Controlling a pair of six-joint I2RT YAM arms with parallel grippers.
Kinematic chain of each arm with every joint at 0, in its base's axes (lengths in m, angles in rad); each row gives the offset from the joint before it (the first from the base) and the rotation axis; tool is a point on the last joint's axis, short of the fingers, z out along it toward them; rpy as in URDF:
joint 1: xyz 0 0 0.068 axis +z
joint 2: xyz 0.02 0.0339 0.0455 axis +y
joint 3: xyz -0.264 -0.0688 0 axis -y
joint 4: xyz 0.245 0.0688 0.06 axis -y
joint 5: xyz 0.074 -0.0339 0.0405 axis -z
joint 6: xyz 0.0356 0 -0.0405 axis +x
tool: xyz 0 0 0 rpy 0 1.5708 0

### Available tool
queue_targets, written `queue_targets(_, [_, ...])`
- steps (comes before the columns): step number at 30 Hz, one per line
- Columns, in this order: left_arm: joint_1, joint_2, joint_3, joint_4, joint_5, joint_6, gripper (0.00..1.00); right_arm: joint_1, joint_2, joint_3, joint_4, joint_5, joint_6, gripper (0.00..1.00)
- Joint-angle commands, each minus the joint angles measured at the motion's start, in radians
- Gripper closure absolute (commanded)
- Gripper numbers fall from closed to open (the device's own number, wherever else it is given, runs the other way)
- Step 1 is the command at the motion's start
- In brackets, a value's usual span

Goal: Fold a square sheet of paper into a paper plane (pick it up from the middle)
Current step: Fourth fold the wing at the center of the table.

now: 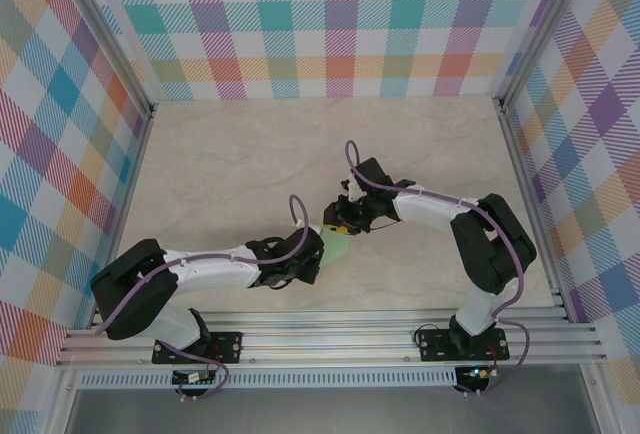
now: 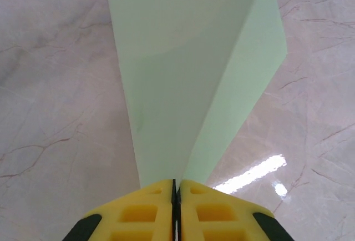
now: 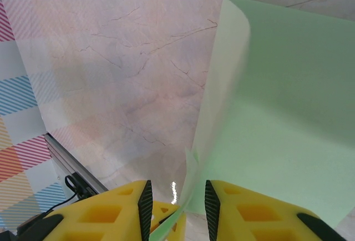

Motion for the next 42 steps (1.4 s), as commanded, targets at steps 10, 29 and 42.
queue_targets(10, [0.189, -0.033, -0.149, 0.287, 0.396, -0.039, 0.91, 0.004, -0.183, -0.066, -0.06, 0.102, -0.079, 0.6])
queue_targets(29, [0.272, 0.008, -0.159, 0.343, 0.541, -0.038, 0.9, 0.097, 0.011, -0.052, 0.182, -0.076, 0.016, 0.83])
queue_targets(42, [0.277, 0.035, -0.145, 0.346, 0.554, -0.036, 0.9, 0.099, 0.063, -0.026, 0.163, 0.007, 0.036, 0.81])
